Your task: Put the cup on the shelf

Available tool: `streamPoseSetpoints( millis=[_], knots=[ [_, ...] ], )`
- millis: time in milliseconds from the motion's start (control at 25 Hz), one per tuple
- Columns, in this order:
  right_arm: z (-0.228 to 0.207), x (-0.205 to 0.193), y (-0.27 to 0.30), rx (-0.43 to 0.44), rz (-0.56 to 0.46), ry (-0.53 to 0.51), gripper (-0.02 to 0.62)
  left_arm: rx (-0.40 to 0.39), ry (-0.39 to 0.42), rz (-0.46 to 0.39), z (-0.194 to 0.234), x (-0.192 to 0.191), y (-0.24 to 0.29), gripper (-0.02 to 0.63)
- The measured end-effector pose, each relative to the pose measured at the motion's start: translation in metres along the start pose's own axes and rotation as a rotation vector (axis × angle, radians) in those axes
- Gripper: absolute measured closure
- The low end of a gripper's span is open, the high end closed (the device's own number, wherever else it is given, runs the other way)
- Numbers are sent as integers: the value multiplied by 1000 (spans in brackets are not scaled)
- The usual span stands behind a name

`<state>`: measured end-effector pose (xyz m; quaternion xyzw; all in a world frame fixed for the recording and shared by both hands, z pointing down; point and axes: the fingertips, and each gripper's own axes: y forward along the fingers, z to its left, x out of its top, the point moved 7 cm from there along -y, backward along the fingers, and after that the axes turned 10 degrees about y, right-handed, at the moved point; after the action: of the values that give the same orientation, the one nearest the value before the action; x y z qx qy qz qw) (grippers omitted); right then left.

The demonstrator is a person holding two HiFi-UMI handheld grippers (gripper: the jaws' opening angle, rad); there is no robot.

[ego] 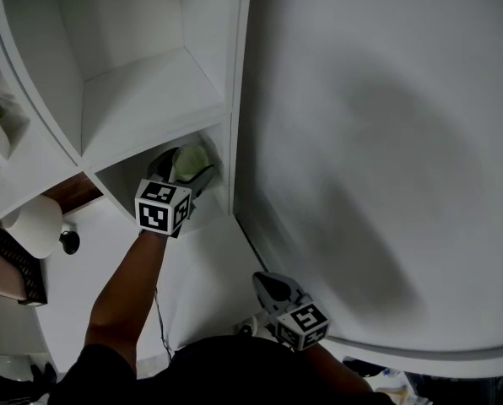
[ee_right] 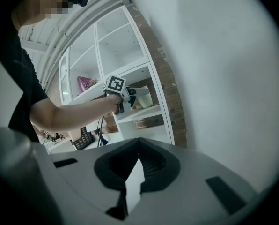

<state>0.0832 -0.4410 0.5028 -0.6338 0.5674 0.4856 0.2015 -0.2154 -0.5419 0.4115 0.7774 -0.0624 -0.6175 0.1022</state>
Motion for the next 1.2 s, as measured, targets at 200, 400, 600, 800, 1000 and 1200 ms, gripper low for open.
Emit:
streamPoseSetpoints(
  millis=[200,400,600,800,1000,1200],
  knots=[
    [-7,3,1,3,11,12,591,5,12,33,5,-4,19,219],
    [-12,4,2,-1,19,23,591,12,-3,63,7,-14,28,219],
    [-12,0,7,8,26,21,591,-2,21,88,4,-23,34,219],
    [-10,0,9,4,35,8,591,-15,32,87,2,-23,36,219],
    [-12,-2,6,6,32,33,591,-14,24,82,3,-21,32,213],
    [-15,1,9,39,34,4,591,7,17,58,4,-15,15,209]
  ],
)
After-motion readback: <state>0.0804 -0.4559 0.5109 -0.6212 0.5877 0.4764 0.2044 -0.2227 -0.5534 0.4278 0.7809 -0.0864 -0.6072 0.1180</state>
